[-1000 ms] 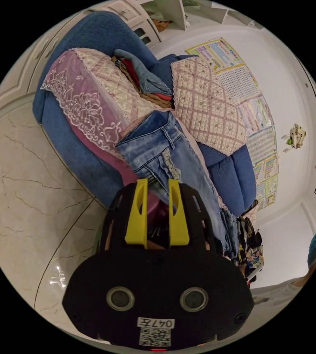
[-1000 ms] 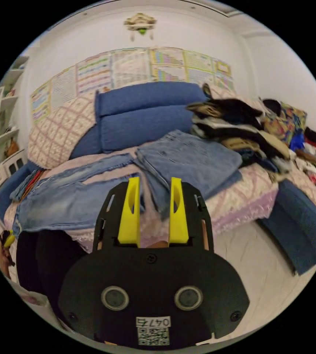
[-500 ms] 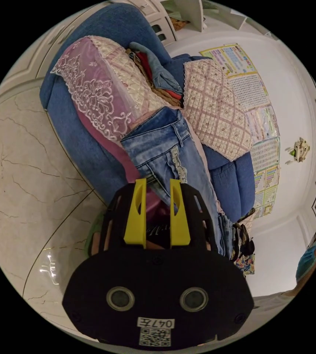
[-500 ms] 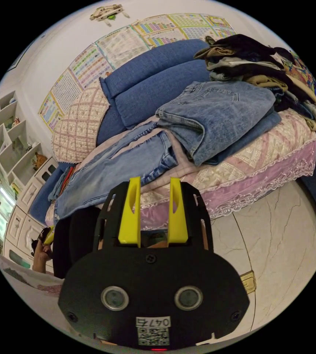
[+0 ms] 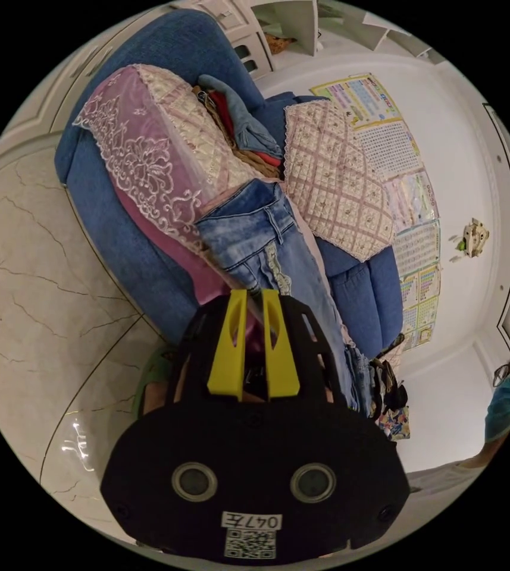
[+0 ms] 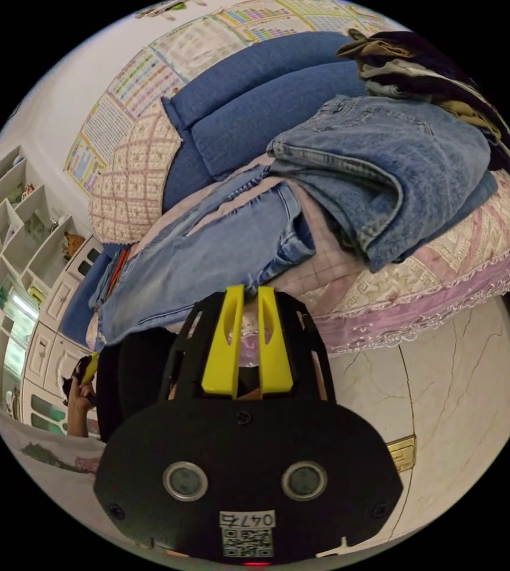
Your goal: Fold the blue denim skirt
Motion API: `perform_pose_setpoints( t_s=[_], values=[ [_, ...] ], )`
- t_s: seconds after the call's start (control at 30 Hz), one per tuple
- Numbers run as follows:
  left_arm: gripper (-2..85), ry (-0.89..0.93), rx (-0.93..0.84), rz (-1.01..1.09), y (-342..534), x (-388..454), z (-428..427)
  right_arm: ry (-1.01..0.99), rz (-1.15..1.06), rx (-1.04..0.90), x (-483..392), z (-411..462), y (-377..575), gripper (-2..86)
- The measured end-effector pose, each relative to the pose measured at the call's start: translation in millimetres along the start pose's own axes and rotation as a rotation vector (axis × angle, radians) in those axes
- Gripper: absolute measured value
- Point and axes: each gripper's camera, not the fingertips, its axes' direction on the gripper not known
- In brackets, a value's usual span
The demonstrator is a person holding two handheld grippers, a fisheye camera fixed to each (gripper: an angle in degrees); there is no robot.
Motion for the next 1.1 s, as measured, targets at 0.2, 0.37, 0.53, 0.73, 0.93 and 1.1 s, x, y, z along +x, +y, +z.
perform_pose_setpoints(
  t_s=[0.2,0.37,0.53,0.73,0.93,1.1],
  values=[
    [0.4,0.018,0.026,0.006,30.4,11.2,25.1,-0.107,-0.074,0.07,21.2,4.8,-49.4,-0.8],
    [-0.7,0.169,0.126,0.088,56.7,39.6,39.7,-0.167,-0.21,0.183,17.8,-6.4,-103.2,-0.3],
    [-0.8,0.281,0.239,0.225,57.1,92.0,59.5,-0.088,-0.269,0.202,7.2,-1.4,-173.8,-0.2],
    [-0.8,0.247,0.271,0.358,22.2,187.4,143.3,-0.024,-0.34,0.217,-19.7,30.0,-298.2,-0.4],
    [-0.7,0.114,0.226,0.389,-30.5,261.8,283.3,0.027,-0.312,0.144,-29.2,103.4,-431.0,-0.2],
    [-0.8,-0.078,0.13,0.391,-63.8,290.7,409.0,0.107,-0.312,0.017,-38.8,180.7,-526.3,-0.2]
  ],
)
